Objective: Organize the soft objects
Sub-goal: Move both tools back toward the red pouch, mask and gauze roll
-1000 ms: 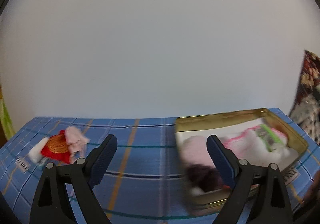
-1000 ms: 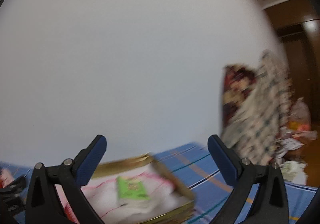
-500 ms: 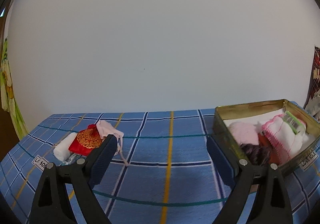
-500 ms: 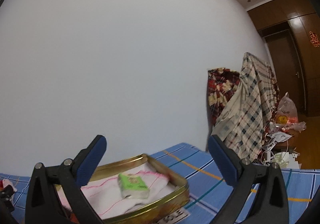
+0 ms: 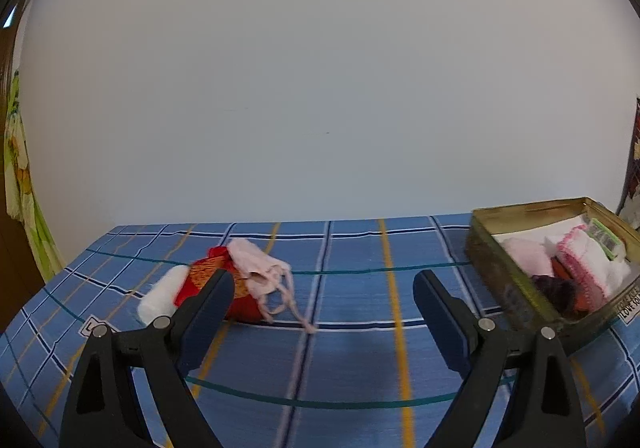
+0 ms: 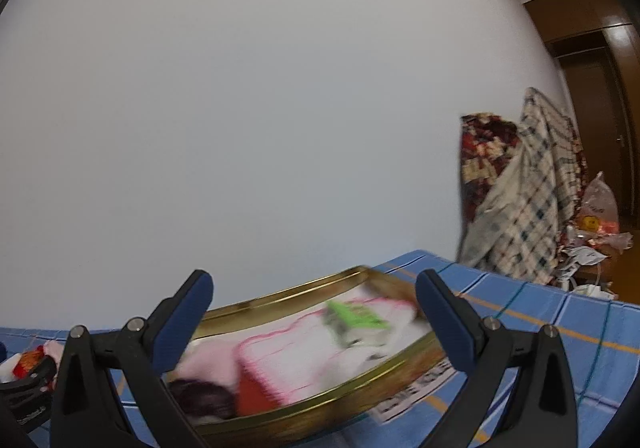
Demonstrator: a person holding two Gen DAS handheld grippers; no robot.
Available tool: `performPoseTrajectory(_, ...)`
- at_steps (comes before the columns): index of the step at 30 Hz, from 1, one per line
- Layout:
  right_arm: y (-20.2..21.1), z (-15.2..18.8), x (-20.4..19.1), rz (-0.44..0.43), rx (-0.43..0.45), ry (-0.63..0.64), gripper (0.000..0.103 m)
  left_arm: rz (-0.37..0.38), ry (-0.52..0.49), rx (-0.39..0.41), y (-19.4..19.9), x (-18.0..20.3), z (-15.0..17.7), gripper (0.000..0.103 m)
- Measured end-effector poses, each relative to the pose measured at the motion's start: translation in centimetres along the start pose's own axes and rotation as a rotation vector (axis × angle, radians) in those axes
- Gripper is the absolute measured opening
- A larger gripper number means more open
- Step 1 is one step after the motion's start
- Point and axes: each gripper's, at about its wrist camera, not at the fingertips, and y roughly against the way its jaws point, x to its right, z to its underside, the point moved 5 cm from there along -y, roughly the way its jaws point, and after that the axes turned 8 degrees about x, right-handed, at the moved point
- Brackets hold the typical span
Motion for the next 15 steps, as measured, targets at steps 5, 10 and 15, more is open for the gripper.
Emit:
performPoseTrajectory(5, -0.1, 0.9, -4.4, -0.072, -0.017, 0.012, 0.103, -0.023, 0.020, -0.012, -0.6, -2.7, 0.3, 0.093)
performPoseTrajectory(10, -0.2, 1.9, -8.6, -0.137, -0.048, 0.023, 0.103, -0.031, 0.036, -0.028, -1.3, -4.8, 0.7, 0.093)
performPoseTrajectory(15, 0.6, 2.5, -11.2, -0.184, -0.069, 0.020, 0.103, -0.033, 0.044, -0.047, -1.9, -7.3, 1.0, 0.093)
